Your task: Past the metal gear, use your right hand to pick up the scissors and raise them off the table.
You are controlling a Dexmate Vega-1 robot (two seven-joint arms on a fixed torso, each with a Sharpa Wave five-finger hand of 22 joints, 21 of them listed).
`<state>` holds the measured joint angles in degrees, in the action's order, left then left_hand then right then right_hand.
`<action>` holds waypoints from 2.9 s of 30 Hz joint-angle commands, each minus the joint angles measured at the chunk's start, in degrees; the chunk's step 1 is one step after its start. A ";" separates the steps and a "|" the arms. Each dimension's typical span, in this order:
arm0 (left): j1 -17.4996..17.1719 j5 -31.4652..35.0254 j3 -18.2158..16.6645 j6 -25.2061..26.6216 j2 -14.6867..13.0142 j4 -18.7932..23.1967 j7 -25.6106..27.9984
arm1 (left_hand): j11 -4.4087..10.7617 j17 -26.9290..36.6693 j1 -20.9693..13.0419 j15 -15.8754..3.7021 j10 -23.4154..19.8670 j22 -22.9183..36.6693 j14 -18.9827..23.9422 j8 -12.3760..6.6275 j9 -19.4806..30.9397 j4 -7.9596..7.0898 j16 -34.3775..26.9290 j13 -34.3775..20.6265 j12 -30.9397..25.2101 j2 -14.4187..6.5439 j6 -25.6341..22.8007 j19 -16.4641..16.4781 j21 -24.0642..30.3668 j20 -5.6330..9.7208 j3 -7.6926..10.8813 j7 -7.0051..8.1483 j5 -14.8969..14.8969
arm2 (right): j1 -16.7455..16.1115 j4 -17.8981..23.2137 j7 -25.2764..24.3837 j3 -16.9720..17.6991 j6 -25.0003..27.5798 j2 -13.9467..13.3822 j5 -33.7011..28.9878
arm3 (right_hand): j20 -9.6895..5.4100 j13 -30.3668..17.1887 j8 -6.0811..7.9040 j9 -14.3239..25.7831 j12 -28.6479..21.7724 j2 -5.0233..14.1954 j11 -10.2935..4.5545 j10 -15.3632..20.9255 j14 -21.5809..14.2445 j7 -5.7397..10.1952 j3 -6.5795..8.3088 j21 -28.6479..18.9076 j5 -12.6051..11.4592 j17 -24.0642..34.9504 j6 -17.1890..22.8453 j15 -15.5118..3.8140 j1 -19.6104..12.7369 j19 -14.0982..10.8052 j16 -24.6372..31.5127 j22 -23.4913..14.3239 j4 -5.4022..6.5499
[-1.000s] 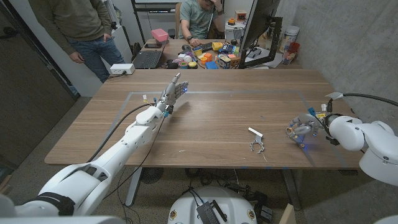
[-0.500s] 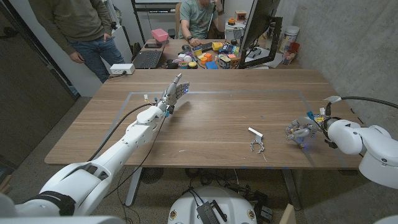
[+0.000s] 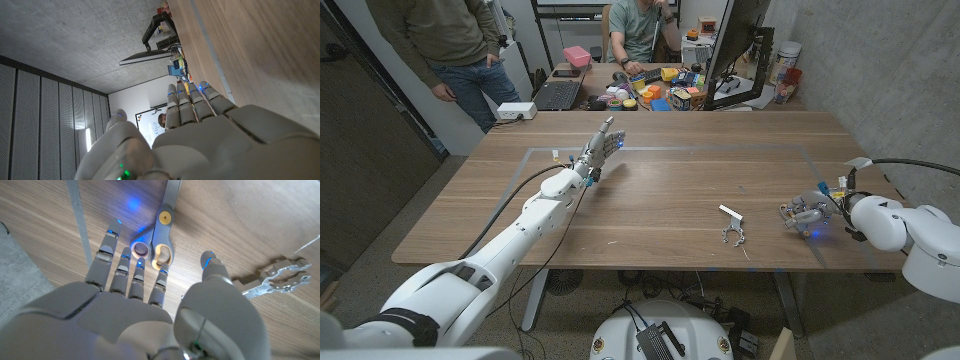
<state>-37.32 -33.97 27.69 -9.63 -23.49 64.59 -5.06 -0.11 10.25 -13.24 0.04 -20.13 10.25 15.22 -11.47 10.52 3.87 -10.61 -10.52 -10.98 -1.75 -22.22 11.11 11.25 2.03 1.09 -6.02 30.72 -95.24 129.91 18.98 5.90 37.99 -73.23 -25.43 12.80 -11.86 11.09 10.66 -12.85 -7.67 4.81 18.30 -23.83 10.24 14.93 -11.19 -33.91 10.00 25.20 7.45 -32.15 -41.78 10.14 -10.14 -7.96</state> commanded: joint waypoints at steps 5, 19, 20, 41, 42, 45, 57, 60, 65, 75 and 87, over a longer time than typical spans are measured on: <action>-0.29 0.74 0.42 1.68 -0.38 1.88 1.79 | -0.14 0.19 -0.27 0.30 -0.03 0.21 0.10 -0.08 0.26 -0.03 -0.34 -0.23 -0.41 -0.63 -0.42 -0.13 0.28 0.59 -0.29 0.11 0.16 | 0.80 -3.18 -1.48 -0.67 -2.31 -0.52 3.96 | -0.20 -0.25 0.46 0.10 0.07 0.37 -0.12 -0.01 -0.13 -0.03 -0.09 0.29 -0.42 0.35 0.83 -0.27 -0.21 0.29 0.21 -0.17 0.38; 0.01 1.59 1.29 3.03 -0.40 3.05 2.38 | -0.07 0.19 -0.29 0.25 0.06 0.21 0.05 -0.05 0.26 -0.01 -0.32 -0.23 -0.37 -0.68 -0.41 -0.18 0.28 0.57 -0.40 0.11 0.16 | 0.76 -4.25 -6.17 -2.73 -1.86 -0.27 5.16 | -0.23 -0.23 0.47 0.09 -0.17 0.53 -0.58 0.40 0.06 -0.06 -0.09 0.27 -0.55 0.32 1.14 -0.12 -0.47 0.52 0.19 -0.20 0.35; -0.05 1.59 1.29 3.06 -0.42 3.19 2.43 | -0.11 0.19 -0.29 0.24 0.08 0.21 0.04 -0.04 0.26 -0.01 -0.32 -0.24 -0.36 -0.69 -0.39 -0.20 0.28 0.57 -0.40 0.12 0.16 | 1.10 -4.02 -6.71 -3.47 -1.14 -0.19 5.05 | -0.24 -0.23 0.48 0.09 -0.17 0.54 -0.53 0.39 0.05 0.03 -0.08 0.26 -0.56 0.32 1.20 -0.08 -0.53 0.51 0.20 -0.20 0.33; -1.63 1.14 1.07 4.46 -1.72 6.72 2.91 | -0.01 0.20 -0.27 0.36 0.43 0.22 -0.18 -0.01 0.26 -0.01 -0.26 -0.24 -0.26 -0.76 -0.36 -0.49 0.21 0.12 -0.55 0.19 0.15 | 6.02 -2.96 -19.98 -18.30 5.49 -2.46 5.46 | -2.15 -1.21 0.87 0.19 -1.18 1.73 -3.89 0.26 -2.06 1.11 3.57 -2.49 -3.38 0.42 4.68 -3.05 -14.98 -7.30 0.85 -0.33 -2.34; -1.79 1.05 0.99 4.49 -1.78 6.97 2.99 | 0.06 0.20 -0.27 0.35 0.42 0.22 -0.20 -0.01 0.26 -0.01 -0.25 -0.24 -0.27 -0.76 -0.37 -0.49 0.21 0.12 -0.56 0.15 0.15 | 6.21 -3.23 -20.52 -18.69 5.16 -2.57 5.91 | -3.90 -1.71 1.08 0.27 -1.63 2.21 -4.64 0.38 -3.29 1.39 4.38 -3.45 -4.00 0.65 6.01 -3.86 -18.29 -10.72 1.14 -0.30 -2.18; -2.05 0.99 0.89 4.59 -1.98 7.47 3.18 | 0.09 0.21 -0.27 0.37 0.48 0.22 -0.18 -0.01 0.26 -0.01 -0.26 -0.24 -0.25 -0.77 -0.39 -0.50 0.22 0.12 -0.57 0.12 0.15 | 6.84 -4.46 -22.01 -19.64 3.76 -2.56 7.81 | -9.50 -3.02 1.34 0.49 -2.80 2.85 -5.57 0.85 -7.96 1.65 5.02 -5.67 -4.47 1.57 8.47 -6.86 -23.47 -18.76 2.48 -0.25 -1.52; -3.09 0.61 0.34 4.69 -2.51 9.15 4.16 | 0.31 0.21 -0.26 0.26 0.68 0.22 -0.32 -0.01 0.27 -0.01 -0.23 -0.25 -0.21 -0.81 -0.40 -0.59 0.21 0.07 -0.66 0.13 0.14 | 10.89 -9.10 -25.13 -24.00 -2.14 -2.66 13.53 | -23.23 -9.00 3.22 1.99 -8.55 6.38 -5.29 5.80 -21.29 0.38 5.43 -8.96 -1.40 8.69 17.09 -16.06 -32.46 -34.31 8.29 -0.09 -0.81; -3.35 0.44 0.18 4.77 -2.64 9.51 4.36 | 0.20 0.21 -0.25 0.22 0.73 0.23 -0.34 -0.03 0.27 -0.01 -0.23 -0.25 -0.20 -0.82 -0.45 -0.60 0.22 0.07 -0.68 0.13 0.14 | 12.07 -10.35 -25.94 -25.18 -4.12 -2.33 14.55 | -24.42 -10.62 4.95 3.24 -10.06 7.53 -5.46 7.31 -24.18 -0.23 6.13 -9.46 -0.59 10.53 20.20 -17.94 -35.17 -35.44 9.49 -0.36 -1.21; -3.73 0.27 -0.09 4.86 -2.96 10.13 4.69 | 0.17 0.21 -0.25 0.18 0.74 0.23 -0.43 -0.02 0.27 0.00 -0.21 -0.25 -0.22 -0.83 -0.45 -0.60 0.23 0.02 -0.72 0.12 0.14 | 13.77 -11.71 -27.14 -26.91 -5.64 -1.53 15.80 | -24.85 -15.24 9.41 7.36 -12.46 7.96 -5.92 10.18 -27.88 -2.10 4.71 -11.57 2.87 17.29 24.48 -20.20 -41.59 -36.82 14.26 -1.11 -1.62; -3.81 -0.03 -0.22 4.95 -2.98 10.04 4.74 | 0.19 0.21 -0.24 0.18 0.81 0.22 -0.44 -0.06 0.27 0.00 -0.23 -0.26 -0.23 -0.85 -0.58 -0.61 0.24 -0.14 -0.80 -0.03 0.14 | 14.80 -10.69 -28.63 -27.42 -5.27 -3.89 18.09 | -24.91 -18.04 11.51 10.09 -12.90 8.23 -5.92 9.60 -28.40 -2.65 3.68 -12.91 4.85 20.88 25.15 -20.38 -45.10 -36.55 16.14 -1.39 -1.52; -2.96 -0.47 0.31 3.92 -1.55 7.08 3.17 | 0.22 0.22 -0.24 0.25 0.87 0.22 -0.53 -0.05 0.27 0.00 -0.22 -0.26 -0.24 -0.88 -0.59 -0.63 0.26 -0.29 -0.88 -0.05 0.14 | 8.43 -4.31 -32.58 -18.94 -0.43 -15.75 27.80 | -24.82 -19.32 11.96 11.24 -13.01 9.00 -5.52 9.37 -28.36 -3.24 3.25 -13.49 5.74 21.58 24.50 -20.58 -45.52 -36.11 16.06 -1.46 -0.82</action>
<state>-40.78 -33.76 27.75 -4.78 -25.85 73.41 -0.60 0.00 10.25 -13.54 0.33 -19.59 10.25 14.91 -11.47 10.52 3.95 -10.61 -10.52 -10.98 -2.05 -22.21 10.50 11.25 2.05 0.53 -6.01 30.72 -82.18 119.86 -9.10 -18.01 34.19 -76.61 -5.68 -10.96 -30.95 22.27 13.75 -25.51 -3.07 -1.04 27.44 -50.98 8.45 18.25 -24.53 -28.24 33.01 46.39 -5.38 -72.97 -76.41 26.17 -11.36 -9.07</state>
